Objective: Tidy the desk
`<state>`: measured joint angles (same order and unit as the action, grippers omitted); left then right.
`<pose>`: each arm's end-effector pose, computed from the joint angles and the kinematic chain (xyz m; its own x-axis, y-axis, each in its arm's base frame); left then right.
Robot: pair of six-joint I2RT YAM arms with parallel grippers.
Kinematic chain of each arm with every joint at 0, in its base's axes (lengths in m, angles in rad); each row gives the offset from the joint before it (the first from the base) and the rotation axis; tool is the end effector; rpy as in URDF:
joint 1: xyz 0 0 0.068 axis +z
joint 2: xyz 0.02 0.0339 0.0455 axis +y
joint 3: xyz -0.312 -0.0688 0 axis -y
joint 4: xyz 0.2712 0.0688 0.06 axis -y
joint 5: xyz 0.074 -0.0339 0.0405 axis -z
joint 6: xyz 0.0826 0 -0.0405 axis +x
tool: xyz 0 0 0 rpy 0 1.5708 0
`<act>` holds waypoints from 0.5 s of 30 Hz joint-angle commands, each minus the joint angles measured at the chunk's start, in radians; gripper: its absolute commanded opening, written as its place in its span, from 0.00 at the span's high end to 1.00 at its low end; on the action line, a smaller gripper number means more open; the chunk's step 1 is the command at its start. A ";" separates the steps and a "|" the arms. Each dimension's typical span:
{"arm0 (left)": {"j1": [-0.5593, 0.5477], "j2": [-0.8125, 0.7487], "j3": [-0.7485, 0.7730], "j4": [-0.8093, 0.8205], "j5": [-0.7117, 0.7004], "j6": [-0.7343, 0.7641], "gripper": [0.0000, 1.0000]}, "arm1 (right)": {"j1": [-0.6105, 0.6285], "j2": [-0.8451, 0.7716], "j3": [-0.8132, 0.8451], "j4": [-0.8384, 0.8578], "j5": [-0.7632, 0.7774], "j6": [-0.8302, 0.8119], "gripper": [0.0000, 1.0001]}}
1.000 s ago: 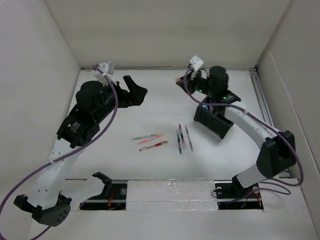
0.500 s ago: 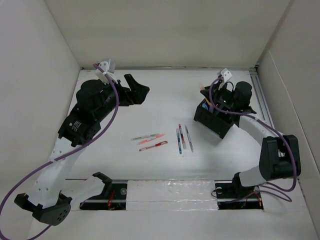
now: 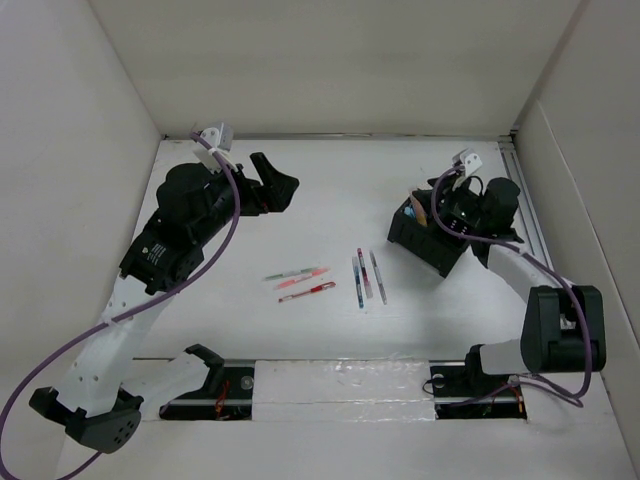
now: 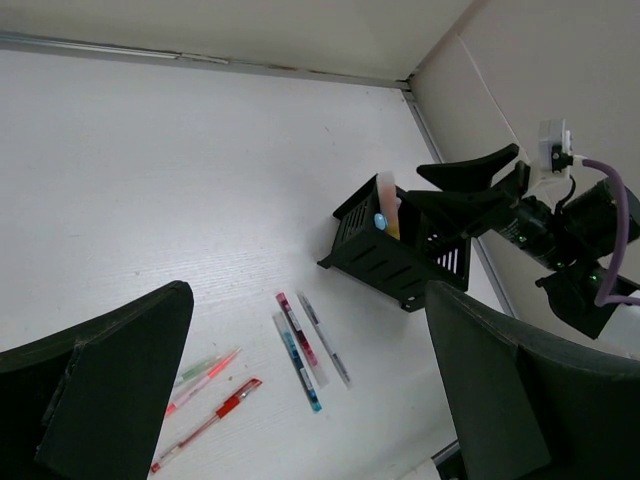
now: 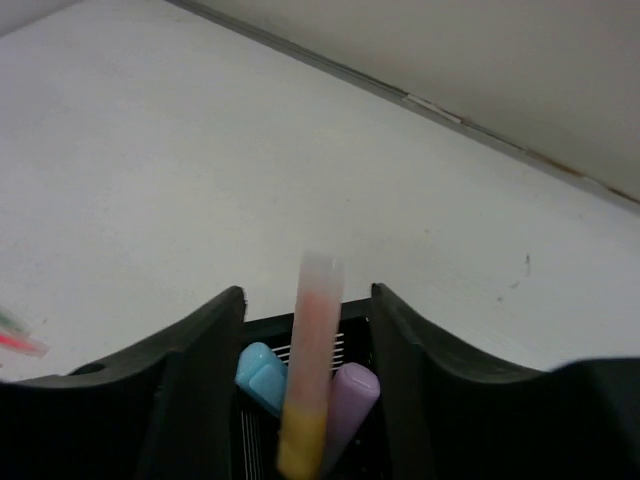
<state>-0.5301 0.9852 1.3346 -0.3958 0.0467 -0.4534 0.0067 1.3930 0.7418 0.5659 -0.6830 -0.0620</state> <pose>0.2035 -0.1238 0.5155 -0.2748 -0.3461 -0.8970 0.4727 0.7638 -0.4395 0.3541 0.0545 0.2922 -0.0458 -0.0484 -0.9978 -0.6381 0.7699 -0.0081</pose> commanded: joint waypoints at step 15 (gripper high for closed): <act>0.002 -0.019 0.008 0.094 0.016 0.019 0.07 | 0.260 -0.448 0.018 -0.737 0.342 -0.298 1.00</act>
<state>-0.5301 0.9852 1.3354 -0.3763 0.0494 -0.4419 0.1326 1.0237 0.8009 0.1101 -0.5163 -0.2718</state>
